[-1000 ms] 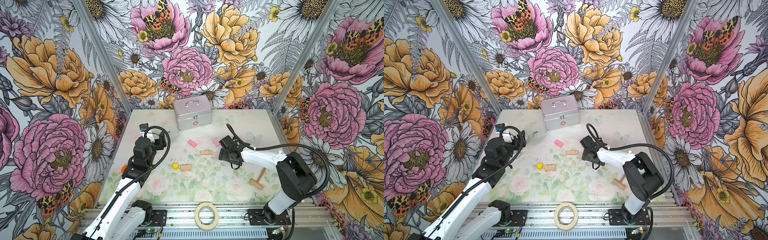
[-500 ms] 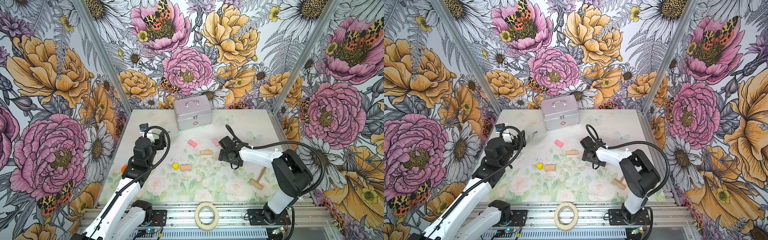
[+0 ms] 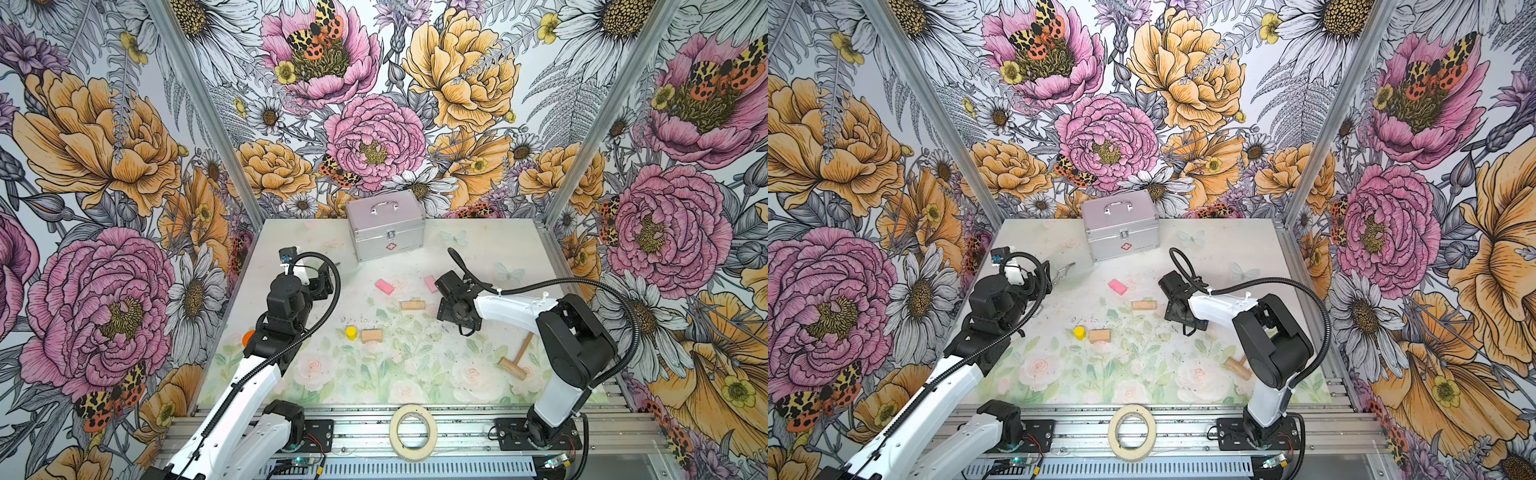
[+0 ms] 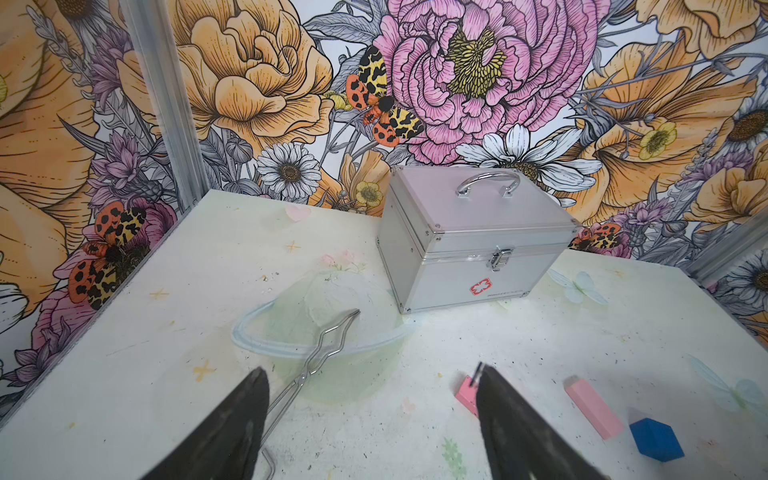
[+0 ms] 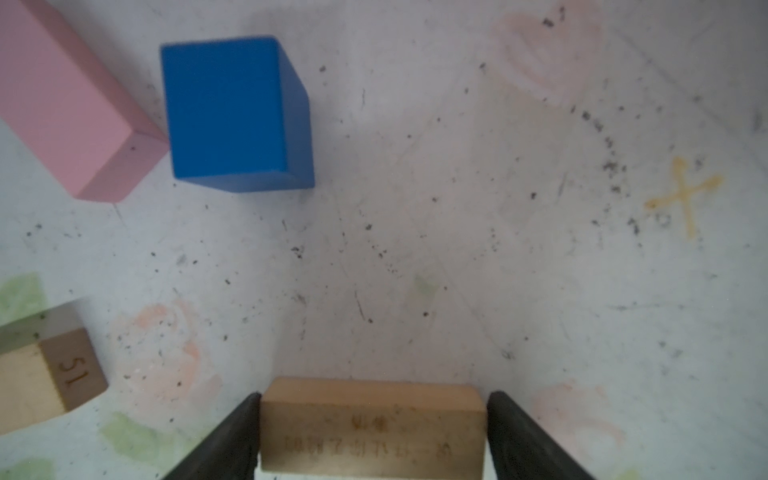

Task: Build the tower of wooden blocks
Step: 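Carry the printed block over the first wooden block and lower it on top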

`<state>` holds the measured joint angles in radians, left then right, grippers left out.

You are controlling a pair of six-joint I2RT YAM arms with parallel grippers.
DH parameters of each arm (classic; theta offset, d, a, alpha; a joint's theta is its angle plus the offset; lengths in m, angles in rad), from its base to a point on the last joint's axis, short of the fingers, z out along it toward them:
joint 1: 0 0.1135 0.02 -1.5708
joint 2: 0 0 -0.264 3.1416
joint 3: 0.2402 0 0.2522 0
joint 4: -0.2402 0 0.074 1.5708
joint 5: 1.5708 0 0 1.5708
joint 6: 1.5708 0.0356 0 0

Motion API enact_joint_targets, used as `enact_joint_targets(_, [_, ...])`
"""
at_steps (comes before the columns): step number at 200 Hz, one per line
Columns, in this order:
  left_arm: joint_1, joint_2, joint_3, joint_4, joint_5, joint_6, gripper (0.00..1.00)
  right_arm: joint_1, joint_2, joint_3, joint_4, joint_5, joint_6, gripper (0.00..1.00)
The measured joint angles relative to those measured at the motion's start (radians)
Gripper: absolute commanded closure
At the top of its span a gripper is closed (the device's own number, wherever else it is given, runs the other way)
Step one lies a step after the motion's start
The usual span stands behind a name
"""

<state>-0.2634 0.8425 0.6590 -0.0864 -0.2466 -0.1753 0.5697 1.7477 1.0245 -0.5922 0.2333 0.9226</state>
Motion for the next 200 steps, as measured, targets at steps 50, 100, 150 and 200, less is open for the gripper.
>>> enact_joint_targets(50, [0.000,0.000,0.000,0.000,0.000,0.000,0.20,0.000,0.000,0.000,0.003,-0.011,-0.011,0.50])
enact_joint_targets(100, [0.000,0.000,0.000,0.000,0.000,0.000,0.21,0.021,0.000,0.015,-0.013,-0.037,-0.054,0.68])
enact_joint_targets(150, [0.000,0.000,0.000,0.000,0.000,0.000,0.20,0.137,0.067,0.171,-0.050,-0.063,-0.083,0.71])
enact_joint_targets(200, [0.000,0.000,0.000,0.000,0.000,0.000,0.20,0.190,0.168,0.252,-0.065,-0.080,-0.086,0.72])
